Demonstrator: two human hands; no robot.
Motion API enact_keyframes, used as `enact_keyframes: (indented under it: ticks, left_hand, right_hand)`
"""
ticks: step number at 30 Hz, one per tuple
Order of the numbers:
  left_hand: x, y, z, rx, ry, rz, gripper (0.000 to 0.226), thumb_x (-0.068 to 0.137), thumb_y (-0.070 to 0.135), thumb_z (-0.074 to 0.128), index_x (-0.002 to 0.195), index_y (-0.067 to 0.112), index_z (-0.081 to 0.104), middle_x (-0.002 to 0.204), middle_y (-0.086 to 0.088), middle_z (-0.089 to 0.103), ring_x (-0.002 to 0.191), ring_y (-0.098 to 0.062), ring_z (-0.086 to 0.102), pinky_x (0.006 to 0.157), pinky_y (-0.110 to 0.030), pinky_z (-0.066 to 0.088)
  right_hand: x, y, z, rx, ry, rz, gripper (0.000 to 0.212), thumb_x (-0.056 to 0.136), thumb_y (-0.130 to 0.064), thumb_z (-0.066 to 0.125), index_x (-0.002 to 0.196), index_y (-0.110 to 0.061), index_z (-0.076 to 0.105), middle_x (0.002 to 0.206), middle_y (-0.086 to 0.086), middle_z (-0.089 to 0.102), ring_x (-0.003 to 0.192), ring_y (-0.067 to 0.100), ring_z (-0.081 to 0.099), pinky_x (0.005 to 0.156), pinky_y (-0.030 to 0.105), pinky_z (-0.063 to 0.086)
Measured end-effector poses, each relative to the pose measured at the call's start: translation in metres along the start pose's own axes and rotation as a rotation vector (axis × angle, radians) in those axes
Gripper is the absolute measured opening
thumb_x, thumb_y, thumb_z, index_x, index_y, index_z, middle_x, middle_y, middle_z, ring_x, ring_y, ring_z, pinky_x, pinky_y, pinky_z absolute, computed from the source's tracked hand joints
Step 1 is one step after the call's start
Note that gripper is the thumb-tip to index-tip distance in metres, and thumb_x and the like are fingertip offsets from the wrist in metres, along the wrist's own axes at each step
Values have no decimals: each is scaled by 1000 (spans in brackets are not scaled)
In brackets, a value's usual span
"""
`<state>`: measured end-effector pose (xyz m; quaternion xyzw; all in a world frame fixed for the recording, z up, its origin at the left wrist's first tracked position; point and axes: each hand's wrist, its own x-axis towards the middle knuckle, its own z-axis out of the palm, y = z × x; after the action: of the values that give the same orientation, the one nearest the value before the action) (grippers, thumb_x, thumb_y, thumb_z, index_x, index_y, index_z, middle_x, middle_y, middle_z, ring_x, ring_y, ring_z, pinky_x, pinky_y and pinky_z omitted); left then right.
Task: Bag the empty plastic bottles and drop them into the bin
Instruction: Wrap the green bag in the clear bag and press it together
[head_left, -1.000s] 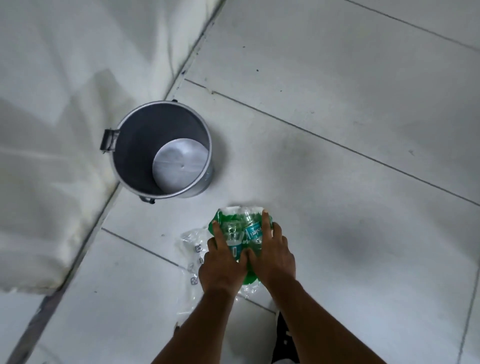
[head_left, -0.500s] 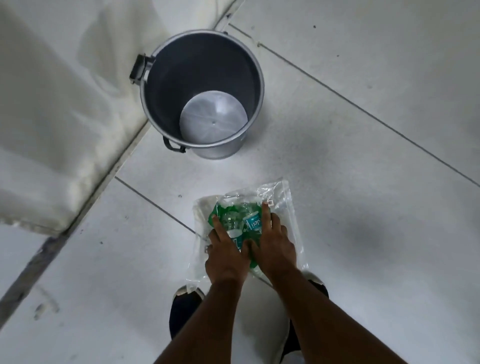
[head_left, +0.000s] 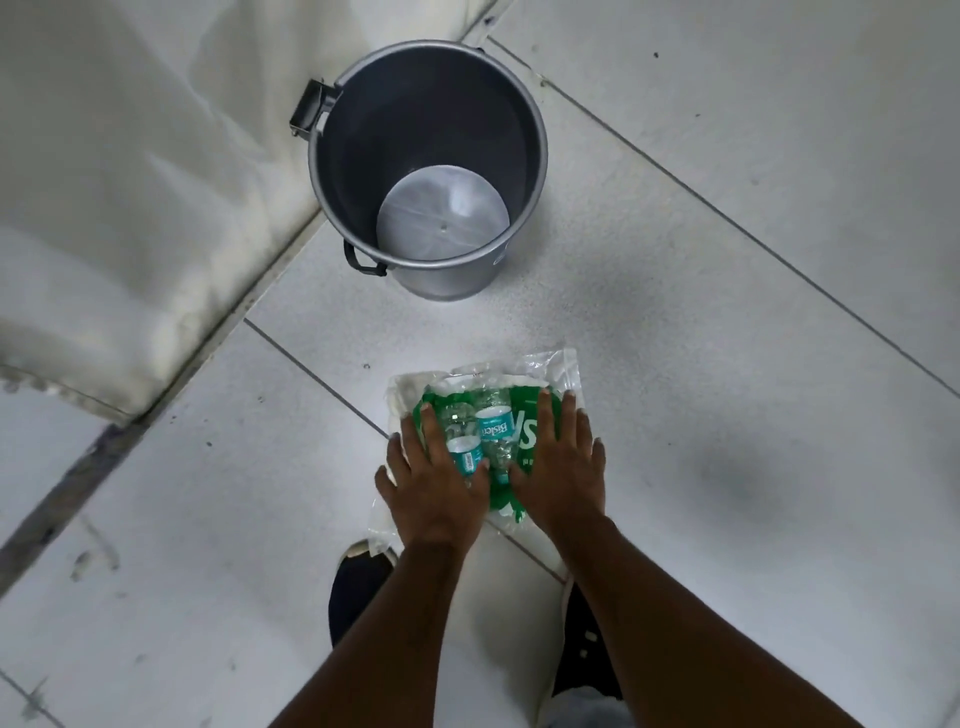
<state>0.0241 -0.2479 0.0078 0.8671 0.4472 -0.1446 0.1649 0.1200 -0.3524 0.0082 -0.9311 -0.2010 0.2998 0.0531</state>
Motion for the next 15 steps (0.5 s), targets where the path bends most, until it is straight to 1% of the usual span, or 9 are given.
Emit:
enact_keyframes:
  ticks: [3, 5, 6, 8, 10, 11, 13, 15]
  left_hand:
    - [1, -13, -10, -35, -16, -63, 108, 75, 70, 57, 154, 20, 2, 161, -16, 16, 146, -38, 14, 111, -63, 24]
    - [6, -26, -13, -121, -7, -85, 113, 73, 71, 62, 153, 24, -3, 162, -17, 13, 147, -38, 10, 112, -63, 23]
    - [9, -32, -13, -147, -6, -69, 114, 71, 71, 63, 152, 25, -3, 162, -17, 13, 147, -37, 9, 112, -63, 23]
    - [14, -43, -10, -146, -25, -27, 118, 69, 75, 63, 152, 27, -6, 163, -15, 10, 148, -36, 7, 112, -63, 22]
    - [19, -52, -5, -160, -79, -34, 123, 64, 81, 62, 151, 31, -9, 164, -13, 5, 148, -36, 5, 111, -64, 21]
    - [23, -55, -2, -187, -114, -50, 126, 61, 83, 62, 151, 33, -11, 164, -12, 3, 148, -37, 7, 110, -65, 23]
    - [30, -60, 8, -263, -200, -69, 133, 54, 86, 65, 149, 37, -15, 164, -11, 2, 145, -40, 17, 107, -65, 32]
    - [37, -60, 14, -331, -263, -78, 137, 52, 84, 69, 147, 43, -20, 164, -10, 6, 140, -40, 31, 101, -63, 43]
  right_hand:
    - [0, 17, -11, -2, -17, 8, 110, 80, -61, 63, 154, -21, -8, 165, 15, -1, 149, 38, 8, 116, 60, 21]
    - [6, 30, -15, 31, -33, 44, 111, 80, -64, 62, 154, -23, -10, 164, 16, -3, 150, 38, 6, 116, 60, 20]
    - [11, 36, -16, 60, -35, 72, 112, 79, -66, 61, 154, -23, -10, 164, 16, -3, 150, 38, 6, 116, 60, 21]
    - [23, 45, -15, 134, -52, 122, 118, 74, -71, 63, 155, -22, -7, 165, 16, 0, 150, 37, 6, 115, 63, 20]
    - [37, 51, -11, 197, -92, 144, 125, 68, -76, 67, 155, -23, -5, 165, 15, 1, 150, 37, 5, 115, 65, 17]
    - [42, 53, -8, 221, -111, 139, 128, 64, -78, 68, 155, -24, -6, 165, 14, 1, 150, 36, 3, 115, 66, 16]
    - [50, 55, 1, 261, -145, 116, 134, 58, -81, 68, 154, -27, -8, 165, 12, 2, 150, 36, 4, 115, 66, 16]
    - [54, 53, 9, 340, -155, 91, 139, 51, -85, 68, 154, -29, -7, 164, 13, 9, 149, 38, 13, 113, 64, 24]
